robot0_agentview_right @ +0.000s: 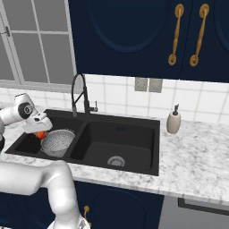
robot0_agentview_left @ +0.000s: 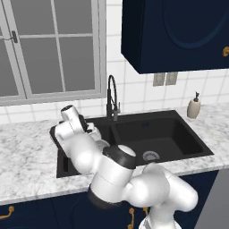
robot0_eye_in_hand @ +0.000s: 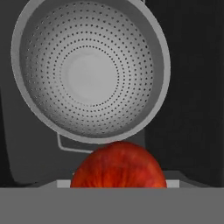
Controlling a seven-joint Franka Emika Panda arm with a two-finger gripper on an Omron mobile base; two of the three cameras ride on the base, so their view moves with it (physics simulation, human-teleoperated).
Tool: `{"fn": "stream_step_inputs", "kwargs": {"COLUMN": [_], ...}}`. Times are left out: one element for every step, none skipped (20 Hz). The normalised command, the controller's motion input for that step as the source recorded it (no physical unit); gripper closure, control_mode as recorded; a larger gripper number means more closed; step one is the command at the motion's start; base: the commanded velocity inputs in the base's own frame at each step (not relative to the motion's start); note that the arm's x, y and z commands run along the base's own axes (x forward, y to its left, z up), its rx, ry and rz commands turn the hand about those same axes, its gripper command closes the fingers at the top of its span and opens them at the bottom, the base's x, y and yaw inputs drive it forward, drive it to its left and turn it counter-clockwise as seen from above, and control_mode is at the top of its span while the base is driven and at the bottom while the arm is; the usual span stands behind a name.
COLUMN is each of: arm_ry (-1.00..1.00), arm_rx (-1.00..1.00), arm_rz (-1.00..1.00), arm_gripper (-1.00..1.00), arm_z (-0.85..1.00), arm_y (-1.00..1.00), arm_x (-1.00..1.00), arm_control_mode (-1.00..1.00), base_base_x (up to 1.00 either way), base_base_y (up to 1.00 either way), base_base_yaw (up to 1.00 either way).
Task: Put the colander in the sink, put the apple in the colander, and turn on the sink faucet and pour water over the colander.
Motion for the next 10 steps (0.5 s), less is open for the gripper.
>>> {"fn": "stream_step_inputs", "kwargs": {"arm_ry": [0.09,0.03,0.00,0.00,0.00,0.00,0.00,0.00,0.00,0.00], "arm_rx": [-0.06,-0.07,-0.05,-0.03,0.00,0.00,0.00,0.00,0.00,0.00], "arm_rz": [0.02,0.01,0.01,0.02,0.02,0.03,0.04,0.05,0.05,0.04], "arm_gripper": [1.00,1.00,1.00,1.00,1.00,1.00,1.00,1.00,1.00,1.00], "arm_z": [-0.40,-0.42,-0.36,-0.36,-0.32,-0.35,-0.31,-0.30,-0.31,-0.26], "arm_y": [-0.26,-0.23,-0.24,-0.24,-0.24,-0.18,-0.14,-0.14,-0.08,-0.10], "arm_x": [0.47,0.44,0.42,0.44,0.42,0.43,0.45,0.49,0.56,0.62], "arm_control_mode": [-1.00,-1.00,-1.00,-1.00,-1.00,-1.00,-1.00,-1.00,-1.00,-1.00], "base_base_x": [0.00,0.00,0.00,0.00,0.00,0.00,0.00,0.00,0.00,0.00], "base_base_y": [0.00,0.00,0.00,0.00,0.00,0.00,0.00,0.00,0.00,0.00], "base_base_yaw": [0.00,0.00,0.00,0.00,0.00,0.00,0.00,0.00,0.00,0.00]}}
